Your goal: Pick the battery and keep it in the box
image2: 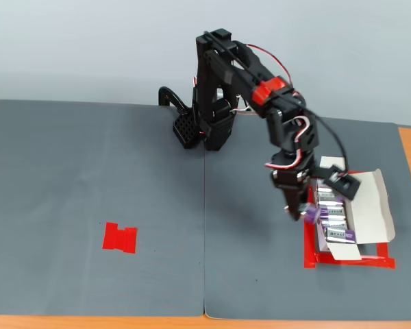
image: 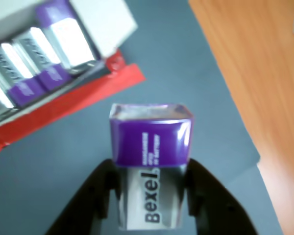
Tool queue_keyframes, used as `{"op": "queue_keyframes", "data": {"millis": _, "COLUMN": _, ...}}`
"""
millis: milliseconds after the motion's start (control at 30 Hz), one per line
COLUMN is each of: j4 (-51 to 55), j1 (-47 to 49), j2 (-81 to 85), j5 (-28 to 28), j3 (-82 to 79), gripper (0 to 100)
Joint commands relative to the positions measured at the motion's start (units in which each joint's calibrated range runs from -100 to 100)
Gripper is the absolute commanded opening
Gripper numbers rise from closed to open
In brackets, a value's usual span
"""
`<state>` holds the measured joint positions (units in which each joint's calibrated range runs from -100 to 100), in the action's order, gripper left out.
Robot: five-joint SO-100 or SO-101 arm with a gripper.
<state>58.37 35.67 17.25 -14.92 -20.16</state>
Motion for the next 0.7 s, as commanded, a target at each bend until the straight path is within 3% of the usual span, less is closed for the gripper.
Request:
{"op": "queue_keyframes", "data": {"millis": 0, "j4": -0.3, "j1": 4.7, "j2": 2.0, "j5": 0.2, "j3": 1.1, "gripper": 7}}
{"op": "queue_keyframes", "data": {"millis": 667, "j4": -0.4, "j1": 14.7, "j2": -19.0, "j5": 0.2, "j3": 17.9, "gripper": 7}}
